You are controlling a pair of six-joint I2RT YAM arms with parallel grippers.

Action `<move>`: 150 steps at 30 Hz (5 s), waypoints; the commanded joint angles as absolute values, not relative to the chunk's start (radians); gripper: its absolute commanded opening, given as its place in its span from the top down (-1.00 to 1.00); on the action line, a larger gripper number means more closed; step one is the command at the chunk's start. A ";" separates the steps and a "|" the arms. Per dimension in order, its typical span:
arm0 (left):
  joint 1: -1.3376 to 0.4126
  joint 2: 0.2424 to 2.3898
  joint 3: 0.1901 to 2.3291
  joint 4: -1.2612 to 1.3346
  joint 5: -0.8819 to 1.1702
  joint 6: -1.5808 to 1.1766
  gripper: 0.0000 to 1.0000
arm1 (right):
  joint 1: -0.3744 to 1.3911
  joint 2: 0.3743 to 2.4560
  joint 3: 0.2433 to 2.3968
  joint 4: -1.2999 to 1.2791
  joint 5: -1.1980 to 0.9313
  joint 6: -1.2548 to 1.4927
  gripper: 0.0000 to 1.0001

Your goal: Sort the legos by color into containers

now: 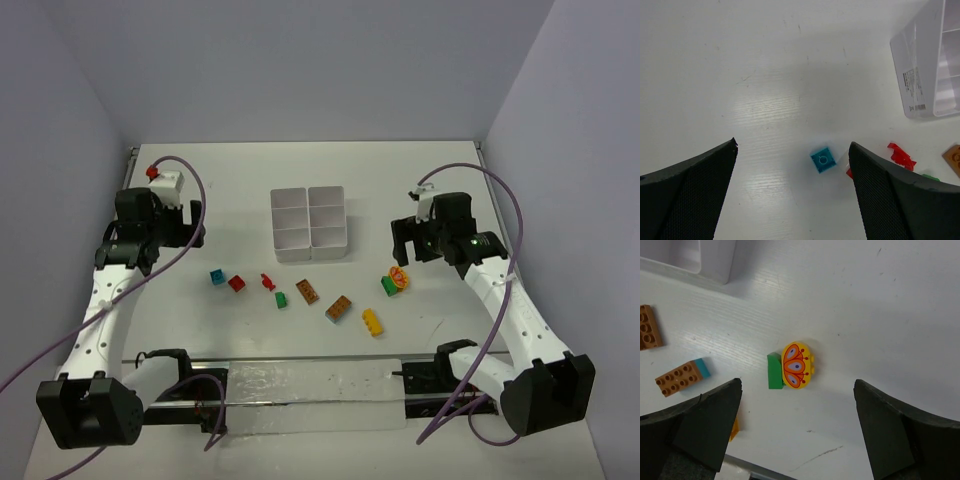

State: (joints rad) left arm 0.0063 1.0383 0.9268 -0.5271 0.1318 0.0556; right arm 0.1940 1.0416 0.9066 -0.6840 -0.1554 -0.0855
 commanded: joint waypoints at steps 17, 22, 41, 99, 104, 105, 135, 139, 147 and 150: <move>0.008 1.106 0.973 -0.489 -0.257 -0.133 -0.99 | 0.620 1.286 1.004 -0.852 -0.152 -0.050 -0.85; 0.008 1.101 0.965 -0.488 -0.283 -0.126 -0.99 | 0.663 1.345 1.002 -0.859 -0.150 -0.009 -0.71; 0.008 1.115 0.957 -0.477 -0.310 -0.115 -0.98 | 0.698 1.633 1.112 -0.980 -0.115 0.102 -0.37; 0.009 1.041 1.040 -0.489 0.000 -0.025 -0.98 | 0.718 1.197 1.265 -0.599 0.130 -0.007 1.00; 0.009 1.005 1.047 -0.472 0.113 -0.011 -0.98 | 0.680 1.154 1.137 -0.137 0.223 -0.157 1.00; 0.009 1.005 1.056 -0.475 0.122 -0.011 -0.99 | 0.669 1.164 1.116 -0.072 0.221 -0.177 1.00; 0.009 1.149 1.123 -0.451 0.112 -0.046 -0.98 | 0.579 1.657 1.317 0.164 0.213 -0.012 1.00; 0.009 1.154 1.120 -0.448 0.100 -0.043 -0.99 | 0.583 1.675 1.321 0.158 0.209 -0.003 1.00; 0.008 1.172 1.133 -0.455 0.096 -0.035 -0.98 | 0.588 1.691 1.275 0.182 0.212 -0.008 1.00; 0.009 1.182 1.139 -0.457 0.099 -0.039 -0.98 | 0.588 1.698 1.273 0.187 0.209 -0.009 1.00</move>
